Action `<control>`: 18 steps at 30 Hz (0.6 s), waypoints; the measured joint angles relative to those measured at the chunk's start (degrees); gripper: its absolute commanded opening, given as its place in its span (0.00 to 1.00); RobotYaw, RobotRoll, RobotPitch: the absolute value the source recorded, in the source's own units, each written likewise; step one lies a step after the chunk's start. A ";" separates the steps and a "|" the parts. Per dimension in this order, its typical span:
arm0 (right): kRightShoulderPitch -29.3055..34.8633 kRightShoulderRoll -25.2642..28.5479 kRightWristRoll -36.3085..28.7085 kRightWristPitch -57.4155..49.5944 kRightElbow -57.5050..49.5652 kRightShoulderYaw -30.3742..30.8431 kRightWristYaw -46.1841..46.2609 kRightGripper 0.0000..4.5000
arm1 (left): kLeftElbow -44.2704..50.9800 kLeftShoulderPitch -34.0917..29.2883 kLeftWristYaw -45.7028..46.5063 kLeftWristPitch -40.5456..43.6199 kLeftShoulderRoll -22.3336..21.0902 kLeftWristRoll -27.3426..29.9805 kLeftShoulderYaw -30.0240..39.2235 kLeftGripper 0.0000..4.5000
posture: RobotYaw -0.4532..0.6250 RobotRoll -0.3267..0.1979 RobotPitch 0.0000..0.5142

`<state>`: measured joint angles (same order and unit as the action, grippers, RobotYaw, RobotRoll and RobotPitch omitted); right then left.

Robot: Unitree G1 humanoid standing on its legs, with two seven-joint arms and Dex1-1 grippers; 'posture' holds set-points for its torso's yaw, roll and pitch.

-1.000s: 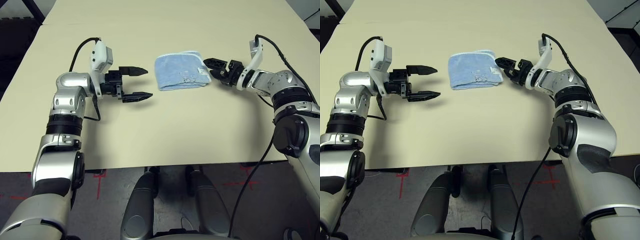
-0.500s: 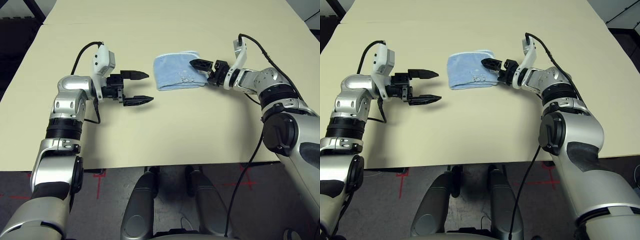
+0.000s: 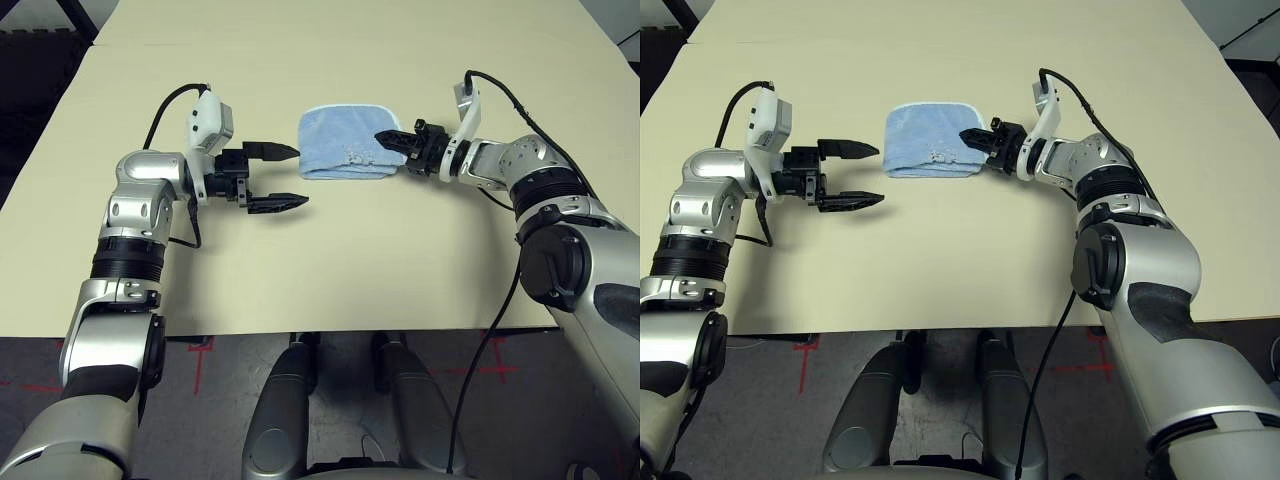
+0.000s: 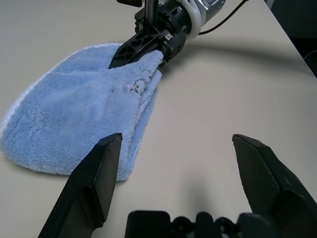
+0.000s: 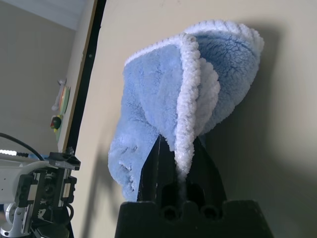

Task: Fold the towel and set it aside.

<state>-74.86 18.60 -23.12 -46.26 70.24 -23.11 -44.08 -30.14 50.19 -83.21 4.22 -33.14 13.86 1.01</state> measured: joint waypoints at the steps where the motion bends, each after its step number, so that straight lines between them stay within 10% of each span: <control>1: 0.02 0.10 -0.20 0.00 -0.03 -0.12 -0.01 0.00 | 0.00 0.00 0.00 0.00 0.00 0.00 -0.03 1.00 | 0.54 0.62 0.55; 18: 0.91 3.98 -7.84 32.03 -1.02 -14.04 15.42 0.00 | -0.37 0.00 6.55 1.72 1.59 1.23 1.03 1.00 | 0.48 0.62 0.55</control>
<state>-73.94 22.58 -30.95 -14.23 69.22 -37.15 -28.66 -30.50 50.19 -76.66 5.95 -31.55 15.08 2.04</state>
